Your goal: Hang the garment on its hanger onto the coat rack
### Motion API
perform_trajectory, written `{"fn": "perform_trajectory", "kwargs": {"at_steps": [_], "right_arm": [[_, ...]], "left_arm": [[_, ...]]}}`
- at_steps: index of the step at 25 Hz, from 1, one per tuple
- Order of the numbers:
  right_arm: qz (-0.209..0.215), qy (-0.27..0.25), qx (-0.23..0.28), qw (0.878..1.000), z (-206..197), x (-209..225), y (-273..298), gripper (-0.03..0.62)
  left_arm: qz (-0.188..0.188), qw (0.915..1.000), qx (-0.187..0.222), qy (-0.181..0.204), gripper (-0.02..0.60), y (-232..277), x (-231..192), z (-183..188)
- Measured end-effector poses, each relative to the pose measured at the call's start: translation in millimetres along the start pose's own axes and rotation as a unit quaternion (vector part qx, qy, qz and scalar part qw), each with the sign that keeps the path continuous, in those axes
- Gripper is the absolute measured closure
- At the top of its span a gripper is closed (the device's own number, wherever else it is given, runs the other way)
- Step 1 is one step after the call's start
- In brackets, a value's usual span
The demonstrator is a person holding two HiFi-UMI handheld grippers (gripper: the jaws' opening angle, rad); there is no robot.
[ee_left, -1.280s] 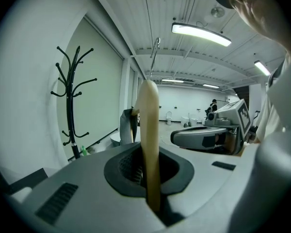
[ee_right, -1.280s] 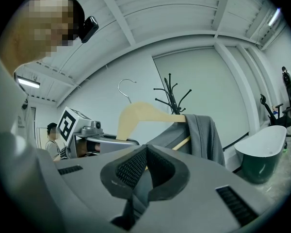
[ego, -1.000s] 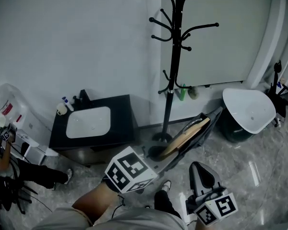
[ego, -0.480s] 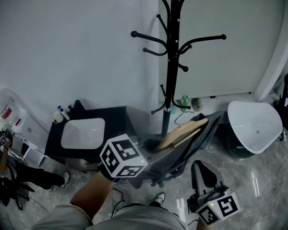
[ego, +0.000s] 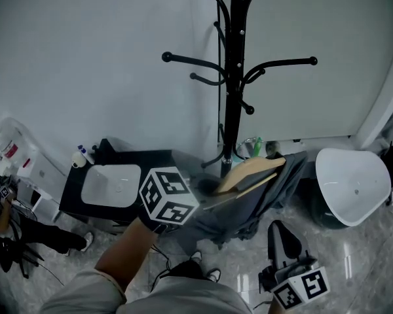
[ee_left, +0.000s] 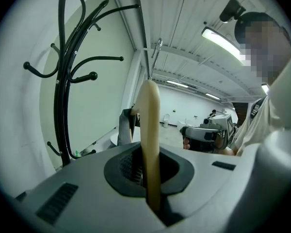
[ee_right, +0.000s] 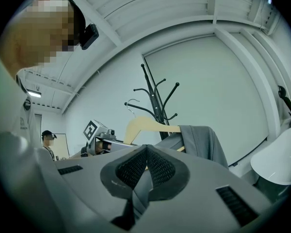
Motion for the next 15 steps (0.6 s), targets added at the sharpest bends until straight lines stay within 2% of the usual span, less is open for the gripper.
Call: {"fn": "perform_trajectory", "kwargs": {"at_steps": [6,15], "right_arm": [[-0.005,-0.005,0.013,1.000,-6.3,3.4,-0.2,0.579],[-0.014,-0.006,0.010,1.000,5.3,40.4,73.6,0.579]], "left_arm": [[-0.004,0.9999,-0.011,0.006,0.572,8.3,-13.1,-7.7],[-0.046,0.9982,-0.023,-0.032,0.572,28.6,-92.5,15.8]]}}
Point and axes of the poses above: the fingertips, and each gripper's own axes: y forward along the fingers, x to its right, z out of its top, the point moved 1 cm from there along -y, backward along the fingers, and after that the axes turned 5 degrees about -y, right-handed, at the moved point
